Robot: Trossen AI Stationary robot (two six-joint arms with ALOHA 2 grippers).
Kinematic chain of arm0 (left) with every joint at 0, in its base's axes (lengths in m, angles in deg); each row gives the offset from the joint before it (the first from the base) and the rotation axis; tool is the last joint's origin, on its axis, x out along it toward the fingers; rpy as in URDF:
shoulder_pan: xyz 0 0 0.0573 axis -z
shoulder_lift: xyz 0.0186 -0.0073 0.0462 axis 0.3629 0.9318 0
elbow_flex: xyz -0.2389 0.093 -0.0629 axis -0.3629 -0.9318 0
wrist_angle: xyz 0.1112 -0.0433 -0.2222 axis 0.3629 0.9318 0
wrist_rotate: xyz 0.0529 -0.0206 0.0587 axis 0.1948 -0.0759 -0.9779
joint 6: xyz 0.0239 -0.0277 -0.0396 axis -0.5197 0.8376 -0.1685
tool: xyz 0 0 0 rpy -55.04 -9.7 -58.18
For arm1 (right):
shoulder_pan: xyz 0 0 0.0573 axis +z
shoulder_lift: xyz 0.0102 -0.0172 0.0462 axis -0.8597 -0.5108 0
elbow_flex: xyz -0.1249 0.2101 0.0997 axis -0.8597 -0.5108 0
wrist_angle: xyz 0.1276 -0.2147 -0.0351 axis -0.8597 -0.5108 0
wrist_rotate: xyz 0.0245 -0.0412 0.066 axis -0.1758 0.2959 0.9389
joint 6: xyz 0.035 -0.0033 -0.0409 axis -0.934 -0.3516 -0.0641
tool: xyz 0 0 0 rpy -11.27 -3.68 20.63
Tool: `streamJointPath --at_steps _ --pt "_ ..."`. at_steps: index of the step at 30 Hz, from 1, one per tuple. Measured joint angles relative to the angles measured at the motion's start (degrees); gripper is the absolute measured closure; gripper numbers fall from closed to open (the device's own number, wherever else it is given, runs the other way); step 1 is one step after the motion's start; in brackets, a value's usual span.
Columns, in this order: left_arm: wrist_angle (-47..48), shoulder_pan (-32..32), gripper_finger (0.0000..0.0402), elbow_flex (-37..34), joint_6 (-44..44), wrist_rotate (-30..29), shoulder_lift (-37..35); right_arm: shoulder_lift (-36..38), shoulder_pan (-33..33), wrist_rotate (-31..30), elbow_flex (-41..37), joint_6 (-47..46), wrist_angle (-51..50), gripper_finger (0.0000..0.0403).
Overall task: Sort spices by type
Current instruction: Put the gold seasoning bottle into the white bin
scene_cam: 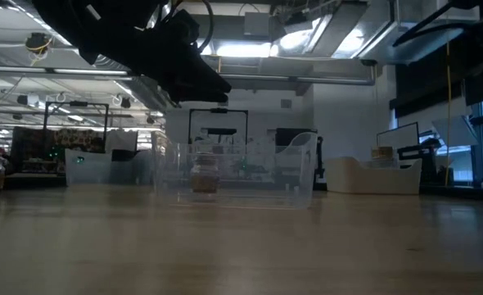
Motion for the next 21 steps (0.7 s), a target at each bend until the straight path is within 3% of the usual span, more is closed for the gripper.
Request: streamJointPath --at_steps 7,21 --pt "0.0 0.0 0.0188 0.0 1.2 0.0 0.0 -1.2 0.0 1.7 -0.7 0.5 -0.2 0.0006" --pt "0.0 0.0 0.0188 0.0 1.0 0.0 0.0 -12.7 0.0 5.0 -0.7 8.0 -0.3 0.0006"
